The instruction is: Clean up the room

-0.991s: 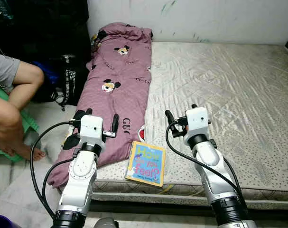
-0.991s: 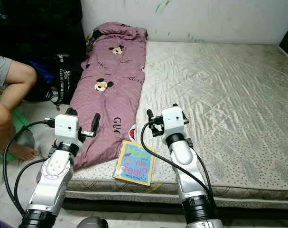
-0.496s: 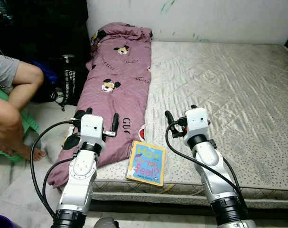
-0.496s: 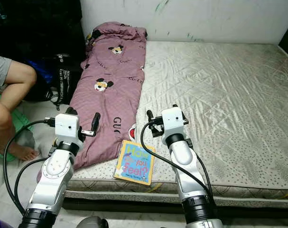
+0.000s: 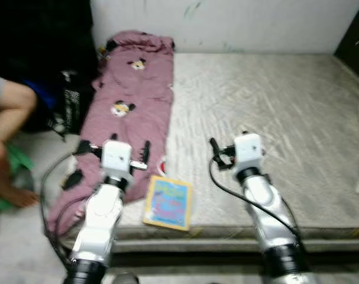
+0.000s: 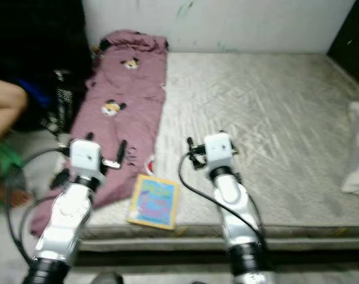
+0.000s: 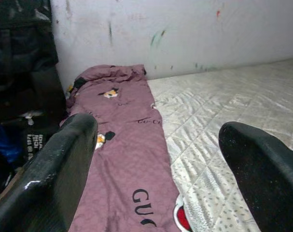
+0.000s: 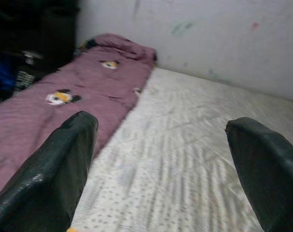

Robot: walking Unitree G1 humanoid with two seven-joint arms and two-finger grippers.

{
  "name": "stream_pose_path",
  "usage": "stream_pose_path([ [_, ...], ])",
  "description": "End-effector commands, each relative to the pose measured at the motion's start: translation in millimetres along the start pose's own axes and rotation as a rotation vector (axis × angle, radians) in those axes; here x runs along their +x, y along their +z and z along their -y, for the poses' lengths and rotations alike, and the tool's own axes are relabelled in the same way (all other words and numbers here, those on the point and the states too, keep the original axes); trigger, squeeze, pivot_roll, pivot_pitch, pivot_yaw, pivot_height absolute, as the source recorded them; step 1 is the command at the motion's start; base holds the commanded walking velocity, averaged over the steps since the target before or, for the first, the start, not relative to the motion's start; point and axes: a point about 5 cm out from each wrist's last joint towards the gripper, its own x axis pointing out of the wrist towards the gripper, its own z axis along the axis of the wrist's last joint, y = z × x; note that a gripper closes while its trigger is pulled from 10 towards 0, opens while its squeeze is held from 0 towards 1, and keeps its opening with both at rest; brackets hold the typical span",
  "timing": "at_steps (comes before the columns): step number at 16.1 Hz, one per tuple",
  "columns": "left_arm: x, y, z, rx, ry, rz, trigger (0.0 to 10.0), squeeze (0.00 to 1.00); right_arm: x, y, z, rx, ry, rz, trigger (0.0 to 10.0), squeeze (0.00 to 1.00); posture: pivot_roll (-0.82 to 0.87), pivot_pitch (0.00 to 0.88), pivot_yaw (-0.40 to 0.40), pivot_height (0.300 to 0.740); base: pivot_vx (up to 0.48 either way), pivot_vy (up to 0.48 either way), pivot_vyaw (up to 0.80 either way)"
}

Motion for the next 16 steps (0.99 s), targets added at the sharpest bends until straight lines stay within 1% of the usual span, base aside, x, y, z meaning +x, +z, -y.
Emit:
stream_pose_path([
  [1, 0.3, -0.3, 1.8, -0.001, -0.001, 0.001, 10.0, 0.0, 0.1, -0.9, 4.5, -0.011, -0.009, -0.006, 10.0, 0.0, 0.03, 0.0, -0.011, 0.74, 0.0, -0.356, 0.0],
  [9, 0.3, -0.2, 2.9, -0.004, -0.008, 0.002, 10.0, 0.0, -0.2, -0.8, 5.0, -0.011, -0.011, -0.005, 10.0, 0.0, 0.02, 0.0, -0.01, 0.74, 0.0, -0.352, 0.0],
  [11, 0.1, -0.5, 3.5, -0.026, -0.009, 0.005, 10.0, 0.0, -0.3, -1.0, 5.0, -0.012, -0.01, -0.006, 10.0, 0.0, 0.02, 0.0, -0.011, 0.74, 0.0, 0.0, 0.0],
  [16, -0.4, 0.8, 3.8, -0.025, -0.02, 0.013, 10.0, 0.0, -0.5, -1.2, 4.6, -0.011, -0.009, -0.008, 10.0, 0.0, 0.03, 0.0, -0.011, 0.74, 0.0, 0.0, 0.0],
])
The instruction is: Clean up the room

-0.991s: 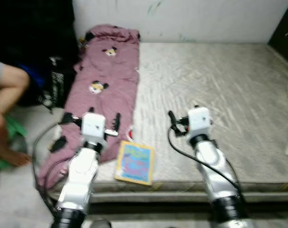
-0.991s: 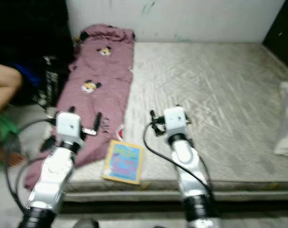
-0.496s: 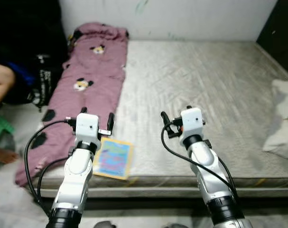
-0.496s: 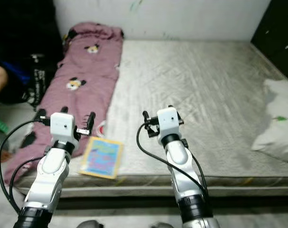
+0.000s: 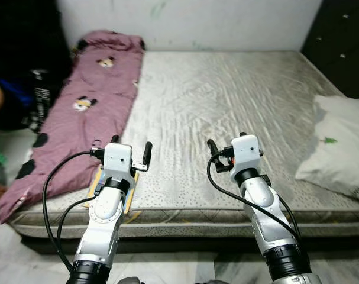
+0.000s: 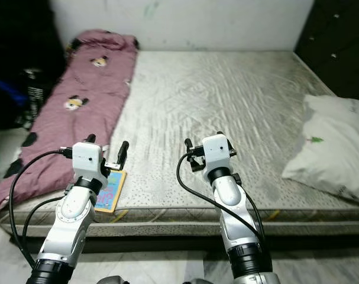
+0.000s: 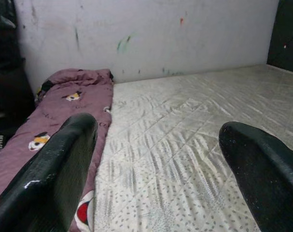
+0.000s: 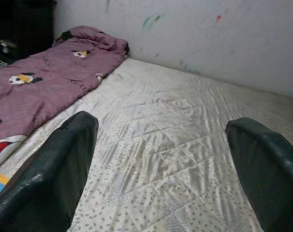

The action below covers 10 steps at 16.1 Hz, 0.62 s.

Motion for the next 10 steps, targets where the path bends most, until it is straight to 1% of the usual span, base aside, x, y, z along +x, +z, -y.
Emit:
stream_pose_path([
  [1, -0.2, 2.8, -2.6, 0.002, 0.004, 0.013, 10.0, 0.0, 1.6, 3.3, -1.5, 0.004, 0.009, 0.01, 10.0, 0.0, 0.03, 0.0, -0.011, 0.74, 0.0, 0.0, 0.0],
  [4, -0.8, 4.8, -1.1, -0.009, -0.017, 0.032, 10.0, 0.0, 1.8, 3.2, -1.5, 0.006, 0.007, 0.009, 10.0, 0.0, 0.02, 0.0, -0.01, 0.74, 0.0, 0.0, 0.0],
  [8, -0.6, 4.6, -0.9, -0.01, -0.021, 0.032, 10.0, 0.0, 2.2, 3.3, -1.3, 0.005, 0.007, 0.01, 10.0, 0.0, 0.03, 0.0, -0.011, 0.74, 0.242, 0.0, 0.0],
  [10, -0.6, 4.4, -0.5, -0.012, -0.022, 0.032, 10.0, 0.0, 2.3, 3.2, -1.0, 0.004, 0.008, 0.01, 10.0, 0.0, 0.03, 0.0, -0.011, 0.74, 0.0, 0.0, 0.0],
])
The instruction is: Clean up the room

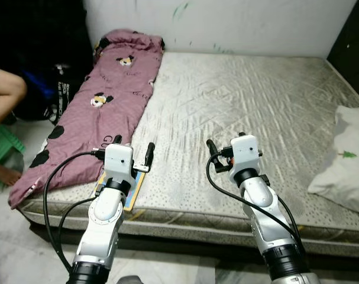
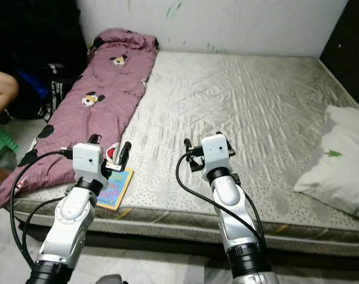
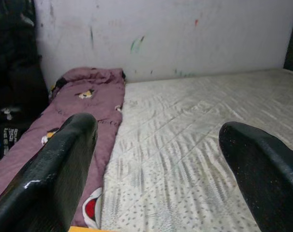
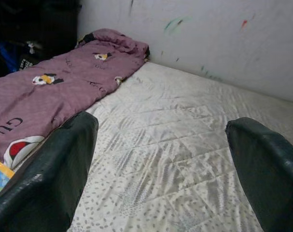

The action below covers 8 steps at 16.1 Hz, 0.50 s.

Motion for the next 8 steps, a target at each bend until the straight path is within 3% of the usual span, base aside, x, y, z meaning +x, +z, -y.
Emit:
stream_pose_path([
  [1, 0.8, 2.5, -2.0, 0.007, 0.005, 0.009, 10.0, 0.0, 1.8, 2.7, -0.3, 0.002, 0.007, 0.009, 10.0, 0.0, 0.03, 0.0, -0.011, 0.74, 0.0, 0.0, 0.0],
  [8, 0.3, 0.9, -1.6, 0.02, 0.006, -0.005, 10.0, 0.0, 2.3, 1.1, -0.7, 0.035, -0.002, 0.001, 10.0, 0.0, 0.04, 0.0, -0.015, 0.74, 0.0, 0.0, 0.0],
])
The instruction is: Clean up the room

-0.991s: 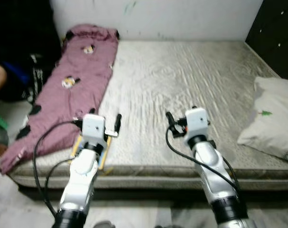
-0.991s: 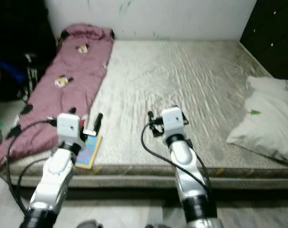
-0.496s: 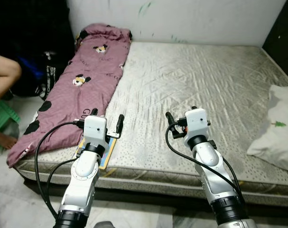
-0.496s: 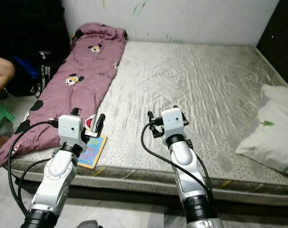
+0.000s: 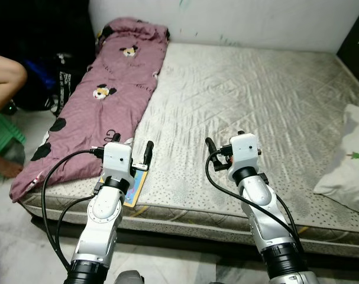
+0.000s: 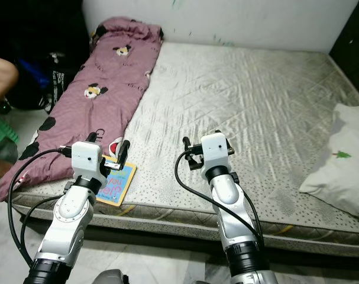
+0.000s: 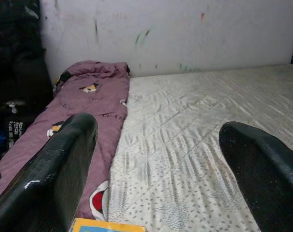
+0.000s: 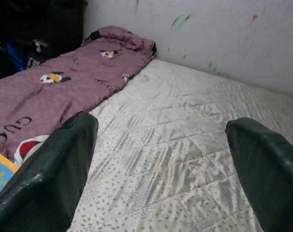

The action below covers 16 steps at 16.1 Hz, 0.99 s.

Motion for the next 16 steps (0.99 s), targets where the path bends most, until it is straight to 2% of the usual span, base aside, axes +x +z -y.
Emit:
stream_pose_path([
  [1, 0.2, 4.7, -2.4, -0.001, 0.019, 0.004, 10.0, 0.0, 1.5, -0.6, -2.0, 0.018, 0.007, -0.009, 10.0, 0.0, 0.05, 0.0, -0.018, 0.74, 0.0, 0.0, 0.0],
  [4, 3.1, 8.9, -2.9, -0.054, 0.028, 0.003, 10.0, 0.0, 4.9, 1.3, -2.4, 0.027, -0.004, -0.009, 10.0, 0.0, 0.05, 0.0, -0.007, 0.74, 0.0, 0.0, 0.0],
  [8, 8.5, 10.2, 3.7, -0.041, 0.004, 0.007, 10.0, 0.0, 2.9, -1.2, 6.2, 0.013, -0.028, -0.011, 10.0, 0.0, 0.03, 0.0, -0.004, 0.74, 0.0, 0.0, -0.71],
  [12, 16.2, 20.2, 5.5, -0.11, 0.029, 0.029, 10.0, 0.0, 12.3, 2.7, 0.9, -0.002, -0.019, 0.005, 10.0, 0.0, 0.05, 0.0, -0.025, 0.74, 0.0, 0.0, 0.0],
  [13, 17.2, 22.7, 8.1, -0.106, 0.023, 0.039, 10.0, 0.0, 14.3, 4.9, -0.9, -0.003, -0.01, 0.013, 10.0, 0.0, 0.05, 0.0, -0.026, 0.74, 0.0, 0.0, 0.0],
  [16, 11.5, 16.5, 8.4, -0.09, 0.015, 0.02, 10.0, 0.0, 9.7, 2.6, -4.5, 0.016, -0.005, -0.002, 10.0, 0.0, 0.04, 0.0, -0.021, 0.74, 0.0, 0.0, -0.76],
])
